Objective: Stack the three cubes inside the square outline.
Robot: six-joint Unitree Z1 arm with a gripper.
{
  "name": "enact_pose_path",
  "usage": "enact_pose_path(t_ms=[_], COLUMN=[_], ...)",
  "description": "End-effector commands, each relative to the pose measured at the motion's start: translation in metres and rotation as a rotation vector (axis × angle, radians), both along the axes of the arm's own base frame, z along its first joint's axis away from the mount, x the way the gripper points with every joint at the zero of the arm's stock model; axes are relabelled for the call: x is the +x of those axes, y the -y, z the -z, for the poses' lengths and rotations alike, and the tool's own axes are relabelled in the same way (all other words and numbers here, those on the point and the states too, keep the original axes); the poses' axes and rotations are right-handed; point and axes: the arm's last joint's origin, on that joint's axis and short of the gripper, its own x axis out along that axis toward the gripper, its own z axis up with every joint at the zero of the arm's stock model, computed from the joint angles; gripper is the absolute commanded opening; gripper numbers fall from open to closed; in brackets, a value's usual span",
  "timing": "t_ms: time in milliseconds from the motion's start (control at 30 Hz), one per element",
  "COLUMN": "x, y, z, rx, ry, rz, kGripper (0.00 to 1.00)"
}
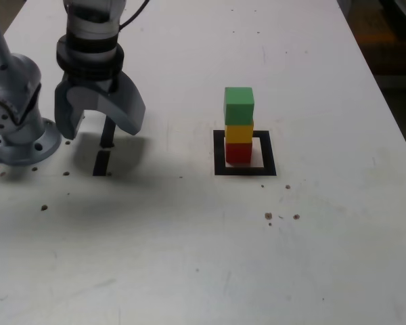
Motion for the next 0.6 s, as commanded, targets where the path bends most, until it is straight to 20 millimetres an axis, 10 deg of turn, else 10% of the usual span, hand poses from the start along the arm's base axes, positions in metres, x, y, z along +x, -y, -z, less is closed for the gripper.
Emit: enact_pose_path(t_ms=[0, 567], x=[-0.0015, -0.0034], y=[-0.0006, -0.001], z=[0.001, 0.0023], rx=[0.004, -0.001], ry=[-0.011, -0.021], rz=[0.004, 0.019], kGripper=[0.99, 0.99])
